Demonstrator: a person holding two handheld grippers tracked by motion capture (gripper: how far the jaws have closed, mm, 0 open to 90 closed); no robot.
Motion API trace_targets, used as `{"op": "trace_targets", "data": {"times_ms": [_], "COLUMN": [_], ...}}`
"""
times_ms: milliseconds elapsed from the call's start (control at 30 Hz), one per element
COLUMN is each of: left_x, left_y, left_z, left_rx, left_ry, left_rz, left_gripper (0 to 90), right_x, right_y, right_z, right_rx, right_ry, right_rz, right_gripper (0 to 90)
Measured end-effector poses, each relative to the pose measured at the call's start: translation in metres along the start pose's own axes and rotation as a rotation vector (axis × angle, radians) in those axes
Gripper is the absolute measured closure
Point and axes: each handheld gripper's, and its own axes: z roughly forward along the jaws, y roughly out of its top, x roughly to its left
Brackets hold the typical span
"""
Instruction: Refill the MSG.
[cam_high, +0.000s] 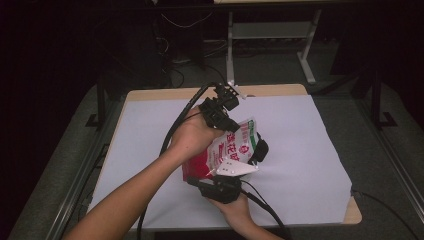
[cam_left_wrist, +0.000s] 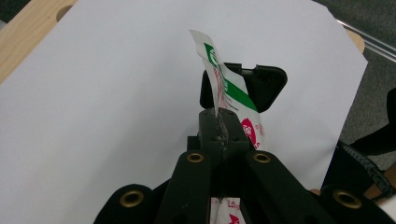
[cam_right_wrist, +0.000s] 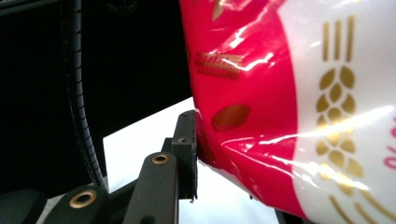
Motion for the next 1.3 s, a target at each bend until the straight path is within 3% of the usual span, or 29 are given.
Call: {"op": "trace_targets", "data": {"times_ms": [133,1300], "left_x": [-0.0009,-0.0036], "left_y": [0.0016,0.0081], "left_z": [-0.0027,-0.0048], "left_rx": [-0.005,0.004], "left_ry": [-0.002,0.008], "left_rz": [0.003,0.016], "left_gripper": [90.0,90.0], "right_x": [-0.0019,-0.0013], "right_y": [-0.0003,0.0026], "right_z": [-0.0001,-0.0021], "right_rx": [-0.008,-0.032], "right_ry": [0.006,0.01], "right_rz": [0.027,0.035], "right_gripper": [68.7,68.8]}}
